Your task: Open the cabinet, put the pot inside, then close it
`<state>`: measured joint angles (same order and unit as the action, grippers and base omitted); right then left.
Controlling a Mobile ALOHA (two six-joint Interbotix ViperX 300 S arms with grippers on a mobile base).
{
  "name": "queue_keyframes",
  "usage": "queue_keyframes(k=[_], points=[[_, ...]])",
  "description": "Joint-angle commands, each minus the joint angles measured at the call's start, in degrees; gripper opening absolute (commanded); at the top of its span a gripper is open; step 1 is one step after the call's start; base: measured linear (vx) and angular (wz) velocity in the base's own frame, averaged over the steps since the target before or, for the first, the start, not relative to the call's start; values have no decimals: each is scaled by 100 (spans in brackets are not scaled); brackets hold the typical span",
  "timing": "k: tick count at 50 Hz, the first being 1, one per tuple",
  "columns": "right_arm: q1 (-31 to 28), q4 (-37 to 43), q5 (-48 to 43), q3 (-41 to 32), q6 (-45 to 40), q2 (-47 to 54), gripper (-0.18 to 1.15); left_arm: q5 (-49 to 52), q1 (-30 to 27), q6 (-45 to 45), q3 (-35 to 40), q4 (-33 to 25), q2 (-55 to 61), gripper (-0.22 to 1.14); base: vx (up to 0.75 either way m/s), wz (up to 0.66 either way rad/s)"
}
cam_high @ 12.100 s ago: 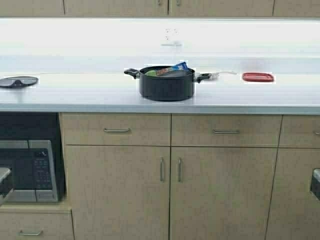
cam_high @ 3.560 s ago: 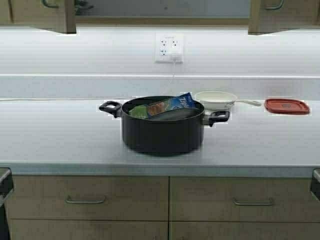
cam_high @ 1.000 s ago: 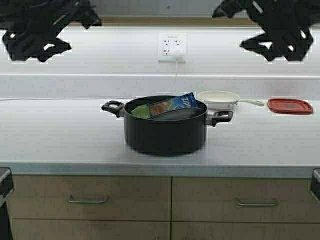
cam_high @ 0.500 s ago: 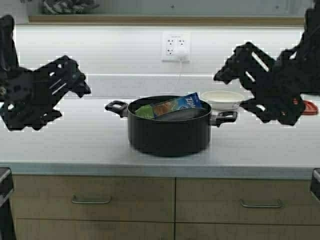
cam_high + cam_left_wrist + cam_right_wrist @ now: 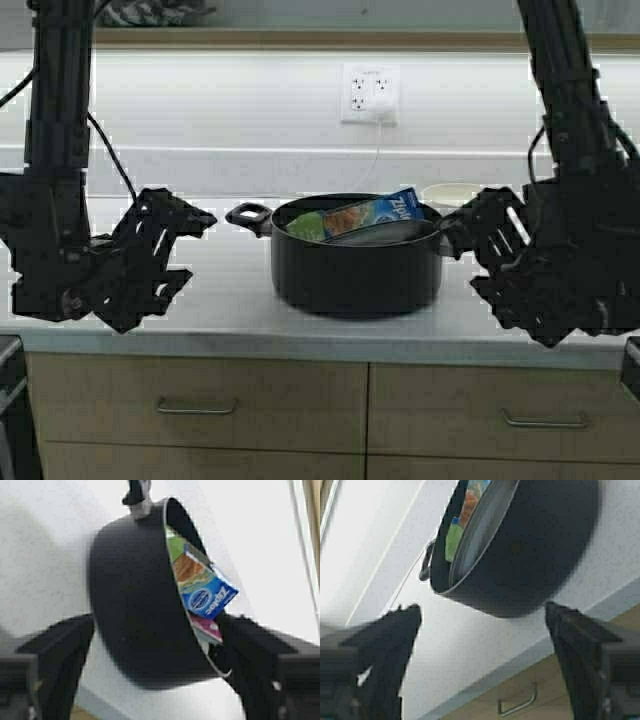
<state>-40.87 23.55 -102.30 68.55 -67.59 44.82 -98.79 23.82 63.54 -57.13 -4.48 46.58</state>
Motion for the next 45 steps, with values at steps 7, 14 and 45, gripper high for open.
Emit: queue_keyframes(k=[7,14,45], points=[[211,26,-62,-53,44,-114,103,-18,-483,9,70,255,-167,103,10,4],[492,79,-53,-35,44,-35,103,35,-694,18,299,756,-105,103,17,-4],[1925,-1204,-70,-1564,-44,1090,103,835,-1380,369,1854,1573,422,103,7,-4]])
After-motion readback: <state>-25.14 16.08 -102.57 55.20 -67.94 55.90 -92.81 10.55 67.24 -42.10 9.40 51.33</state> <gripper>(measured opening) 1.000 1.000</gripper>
